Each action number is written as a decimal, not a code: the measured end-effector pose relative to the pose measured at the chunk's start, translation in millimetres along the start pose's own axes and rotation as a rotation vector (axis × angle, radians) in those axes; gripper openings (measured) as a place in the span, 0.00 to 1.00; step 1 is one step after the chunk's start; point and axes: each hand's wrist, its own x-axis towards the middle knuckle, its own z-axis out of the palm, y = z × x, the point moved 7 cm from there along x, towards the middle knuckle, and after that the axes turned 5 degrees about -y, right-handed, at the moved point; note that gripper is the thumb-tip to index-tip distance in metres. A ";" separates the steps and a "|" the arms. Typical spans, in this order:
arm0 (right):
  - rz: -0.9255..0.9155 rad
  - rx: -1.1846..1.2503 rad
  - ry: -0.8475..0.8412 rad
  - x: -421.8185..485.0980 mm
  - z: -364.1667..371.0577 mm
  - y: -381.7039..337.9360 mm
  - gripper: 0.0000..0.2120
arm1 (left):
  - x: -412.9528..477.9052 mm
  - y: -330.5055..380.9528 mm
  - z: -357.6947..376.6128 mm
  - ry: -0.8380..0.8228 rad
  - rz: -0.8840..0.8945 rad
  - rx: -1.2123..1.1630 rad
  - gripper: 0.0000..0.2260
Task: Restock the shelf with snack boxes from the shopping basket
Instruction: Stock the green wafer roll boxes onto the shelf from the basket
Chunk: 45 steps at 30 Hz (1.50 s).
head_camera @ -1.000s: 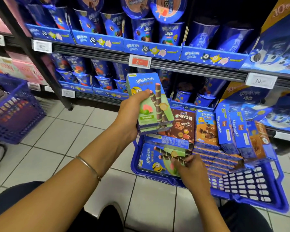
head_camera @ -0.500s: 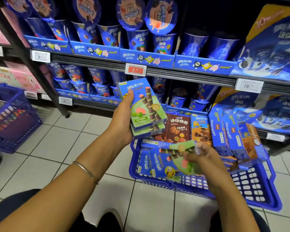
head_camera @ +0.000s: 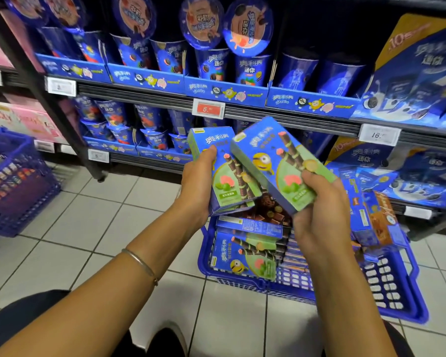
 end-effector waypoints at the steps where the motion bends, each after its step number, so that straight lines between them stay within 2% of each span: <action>1: 0.011 -0.080 -0.025 -0.3 6.6 4.9 0.07 | 1.0 -0.7 1.3 -0.007 0.005 0.002 0.16; 3: -0.013 -0.297 -0.041 0.1 12.3 12.8 0.05 | 1.7 -1.8 2.3 -0.023 -0.001 -0.012 0.17; 5: -0.012 -0.377 -0.055 -0.4 14.9 21.8 0.05 | 3.0 0.7 0.1 -0.012 0.021 -0.015 0.21; 10: 0.013 -0.435 -0.118 -10.5 27.3 40.7 0.19 | 6.0 6.8 -1.0 0.053 0.094 0.145 0.37; 14: 0.009 -0.464 -0.258 -14.7 41.7 47.5 0.12 | 1.6 4.2 10.0 -0.015 0.194 0.265 0.42; 17: 0.003 -0.449 -0.290 -13.7 40.8 47.6 0.11 | 2.6 6.2 9.6 -0.003 0.200 0.318 0.52; 18: -0.006 -0.450 -0.299 -13.3 39.9 46.8 0.10 | 2.4 7.0 10.4 -0.018 0.208 0.331 0.53; 20: -0.020 -0.451 -0.295 -11.4 37.7 46.4 0.09 | 0.7 6.3 14.5 -0.090 0.210 0.351 0.50; 23: -0.051 -0.573 -0.320 -9.3 38.3 45.9 0.10 | 3.1 0.3 18.2 -0.218 0.178 0.273 0.36; 25: -0.027 -0.570 -0.366 -8.9 37.5 50.0 0.13 | 4.2 1.2 14.1 -0.202 0.135 0.221 0.29; 27: -0.034 -0.607 -0.325 -5.9 25.5 51.9 0.15 | 4.2 3.1 8.9 -0.150 0.102 0.173 0.27; 28: -0.071 -0.702 -0.271 -1.8 15.0 52.1 0.15 | 4.3 3.9 7.2 -0.135 0.097 0.154 0.26; 30: -0.104 -1.058 -0.187 8.4 -9.0 57.1 0.10 | 5.1 6.6 4.7 -0.108 0.104 0.126 0.25; 33: 0.052 -1.595 -0.344 13.0 -34.0 90.5 0.23 | 6.3 10.8 2.4 -0.094 0.116 0.084 0.24; 35: 0.044 -1.716 -0.380 10.1 -39.5 102.7 0.22 | 6.0 12.7 2.2 -0.100 0.109 0.066 0.25; 38: -0.057 -1.611 -0.329 12.9 -43.1 97.9 0.13 | 6.8 17.3 1.1 -0.114 0.103 0.057 0.26; 42: -0.048 -1.135 -0.284 21.4 -48.3 72.4 0.07 | 9.1 27.5 -2.1 -0.136 0.098 0.019 0.27; 44: -0.027 -0.966 -0.198 21.0 -52.3 62.9 0.03 | 9.5 32.4 -5.7 -0.129 0.104 0.004 0.25; 45: -0.019 -0.907 -0.149 21.6 -55.4 60.2 0.04 | 9.7 33.7 -6.9 -0.128 0.104 -0.006 0.23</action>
